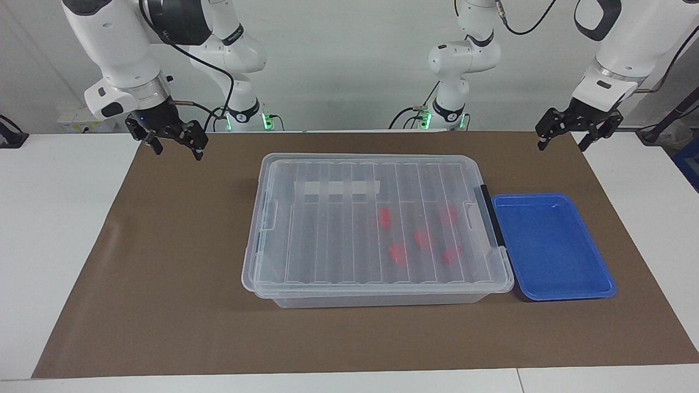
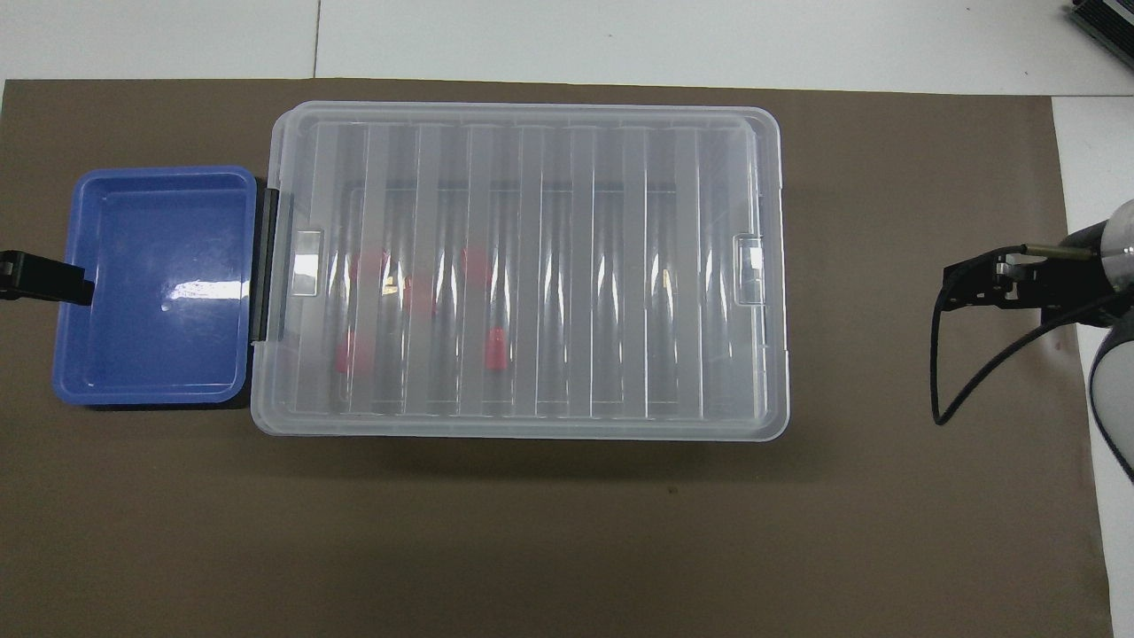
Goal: Place red block in blue tray from box
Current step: 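Move the right gripper toward the clear box lid edge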
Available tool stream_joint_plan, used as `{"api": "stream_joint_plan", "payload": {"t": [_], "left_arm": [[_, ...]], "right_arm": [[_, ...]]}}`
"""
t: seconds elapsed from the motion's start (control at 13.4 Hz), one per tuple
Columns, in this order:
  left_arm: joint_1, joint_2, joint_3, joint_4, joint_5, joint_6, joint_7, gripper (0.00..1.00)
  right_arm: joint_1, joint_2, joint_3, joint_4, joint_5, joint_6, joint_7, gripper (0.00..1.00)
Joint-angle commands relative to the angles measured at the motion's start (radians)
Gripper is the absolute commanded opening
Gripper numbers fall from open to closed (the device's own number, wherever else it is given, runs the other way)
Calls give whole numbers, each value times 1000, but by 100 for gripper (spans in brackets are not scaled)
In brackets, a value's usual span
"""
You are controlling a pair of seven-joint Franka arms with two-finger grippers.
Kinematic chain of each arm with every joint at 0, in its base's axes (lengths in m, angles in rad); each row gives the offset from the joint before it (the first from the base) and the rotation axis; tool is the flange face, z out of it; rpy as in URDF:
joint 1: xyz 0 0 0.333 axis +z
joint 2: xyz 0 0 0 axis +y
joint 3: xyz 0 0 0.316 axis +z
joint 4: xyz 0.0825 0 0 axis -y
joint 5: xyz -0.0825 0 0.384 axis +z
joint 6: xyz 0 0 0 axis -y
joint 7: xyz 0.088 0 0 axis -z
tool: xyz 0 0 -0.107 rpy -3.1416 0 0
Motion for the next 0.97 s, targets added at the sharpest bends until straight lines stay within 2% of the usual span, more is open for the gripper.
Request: {"api": "stream_joint_plan", "payload": {"t": [0.0, 0.22, 0.52, 0.89], "left_arm": [[11, -24, -4, -27, -11, 8, 3, 100], [11, -24, -4, -27, -11, 8, 3, 100], [11, -24, -4, -27, -11, 8, 3, 100], [11, -24, -4, -27, -11, 8, 2, 100]], "right_arm": [[-9, -29, 5, -40, -6, 27, 3, 100], [-8, -31, 5, -55, 3, 67, 4, 100], [9, 6, 15, -128, 6, 234, 17, 100], [122, 90, 18, -129, 5, 363, 58, 100]]}}
